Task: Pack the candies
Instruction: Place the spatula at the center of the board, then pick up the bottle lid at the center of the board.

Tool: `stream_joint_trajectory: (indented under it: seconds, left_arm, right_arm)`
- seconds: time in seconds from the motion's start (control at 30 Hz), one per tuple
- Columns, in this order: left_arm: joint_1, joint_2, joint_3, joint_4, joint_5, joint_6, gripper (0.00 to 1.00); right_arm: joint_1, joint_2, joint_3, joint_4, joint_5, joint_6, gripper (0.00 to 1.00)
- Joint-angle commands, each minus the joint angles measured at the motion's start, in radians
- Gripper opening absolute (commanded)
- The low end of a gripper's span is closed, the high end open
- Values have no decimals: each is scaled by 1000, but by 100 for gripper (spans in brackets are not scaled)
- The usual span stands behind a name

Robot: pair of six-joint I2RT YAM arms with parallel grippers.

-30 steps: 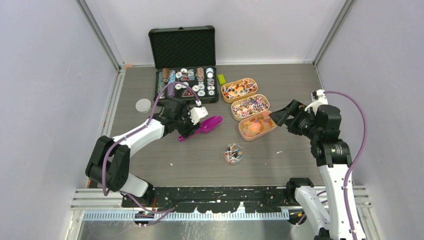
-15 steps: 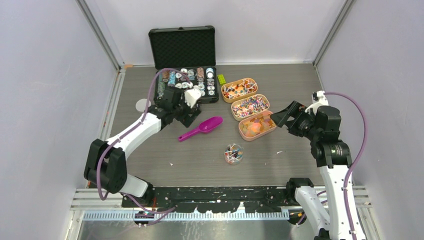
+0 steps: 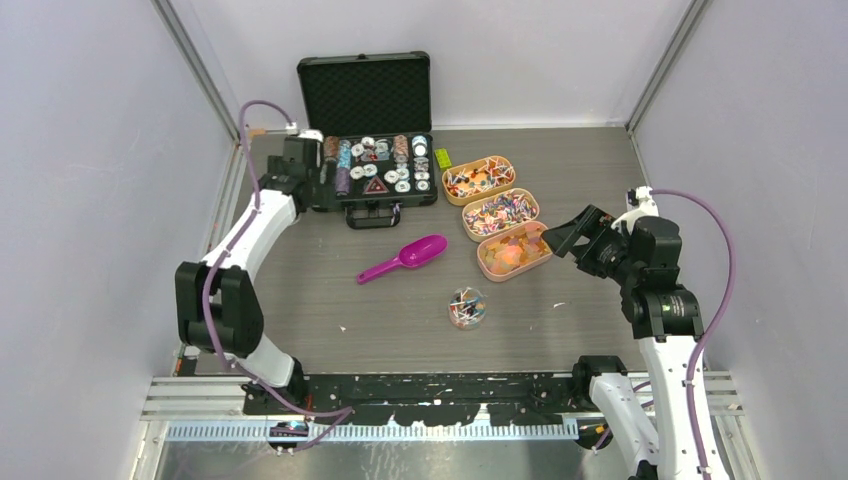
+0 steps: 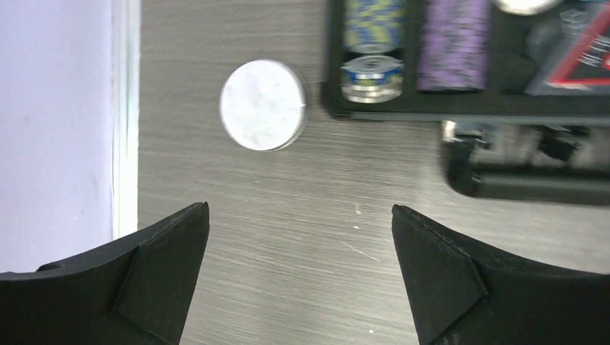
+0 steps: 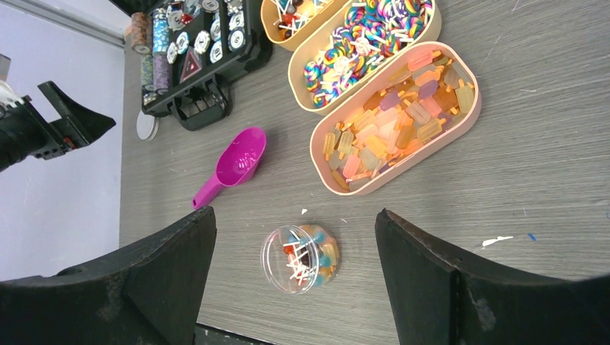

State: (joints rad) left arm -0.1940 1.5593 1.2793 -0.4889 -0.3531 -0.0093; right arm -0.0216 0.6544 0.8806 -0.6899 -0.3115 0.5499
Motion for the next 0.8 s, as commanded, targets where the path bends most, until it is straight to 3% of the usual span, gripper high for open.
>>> stream_joint_trajectory:
  seconds: [0.0,0.27,0.77]
  left_arm:
    - [116,38,50,-30,-40,-184,100]
    - [285,166,101,-5,103,-269,99]
    - [319,325,97,116,192,-250,97]
  right_arm:
    - [-2,-4,6,31,0,6,85]
    - [-1,15,27,31,7,5,85]
    - [-2,5,40,18,42,4,85]
